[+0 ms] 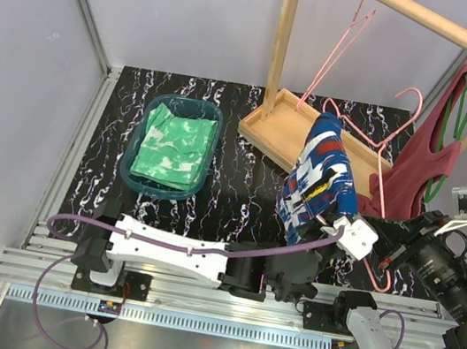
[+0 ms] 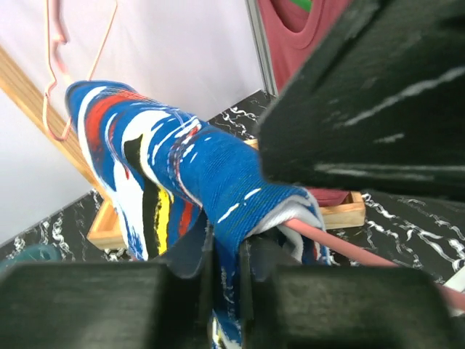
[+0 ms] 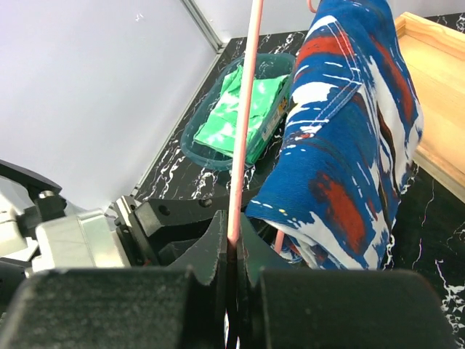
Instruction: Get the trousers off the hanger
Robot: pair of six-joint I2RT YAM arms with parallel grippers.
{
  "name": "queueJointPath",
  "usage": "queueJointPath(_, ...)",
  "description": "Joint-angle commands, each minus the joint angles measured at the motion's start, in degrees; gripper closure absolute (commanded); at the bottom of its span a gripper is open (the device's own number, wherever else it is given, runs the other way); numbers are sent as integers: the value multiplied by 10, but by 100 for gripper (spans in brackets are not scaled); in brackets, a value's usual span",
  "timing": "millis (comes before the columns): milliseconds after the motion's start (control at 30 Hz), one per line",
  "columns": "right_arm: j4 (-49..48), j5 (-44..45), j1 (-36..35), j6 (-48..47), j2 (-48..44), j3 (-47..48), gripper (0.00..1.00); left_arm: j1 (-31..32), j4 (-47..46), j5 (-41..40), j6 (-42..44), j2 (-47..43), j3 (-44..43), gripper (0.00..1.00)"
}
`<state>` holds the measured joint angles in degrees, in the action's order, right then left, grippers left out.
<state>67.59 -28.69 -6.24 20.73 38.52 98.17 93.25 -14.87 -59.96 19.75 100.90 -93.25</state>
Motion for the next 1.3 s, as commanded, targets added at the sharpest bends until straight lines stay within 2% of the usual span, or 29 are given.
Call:
queueJointPath(0,-124,-31,3,2,-10,29,100,-4,-43,-31,-3,-16,-12,100)
queueJointPath(100,-120,-8,3,-6,-8,12,100,-4,-37,-30,-16,-43,16,100)
queueJointPath(167,-114,12,3,-14,-5,7,100,-4,-21,-22,-36,-64,26,87)
queueJointPath(233,-113,23,2,-17,0,4,100,-4,-14,-20,-42,-76,42,86)
queueJointPath(333,-112,28,3,-20,5,4,100,-4,0,-24,-51,-94,58,63)
queueJointPath(367,-114,24,3,-17,7,6,100,-4,1,-18,-54,-100,64,61)
queueJointPath(600,-111,8,3,-11,30,59,100,-4,20,-6,-67,-99,74,57)
queueJointPath(700,-110,14,3,-11,39,67,100,-4,39,23,-82,-103,76,45)
queueJointPath(733,-111,14,3,-11,42,66,100,-4,42,49,-87,-106,79,37)
queueJointPath(767,-111,13,3,-11,45,67,100,-4,47,59,-91,-111,83,35)
queueJointPath(933,-123,-1,3,-4,52,59,100,-4,45,93,-104,-121,96,32)
queueJointPath(1133,-126,-22,3,5,44,68,100,-14,27,60,-96,-104,78,35)
queueJointPath(1267,-128,-33,4,11,39,69,100,-24,21,71,-102,-91,58,34)
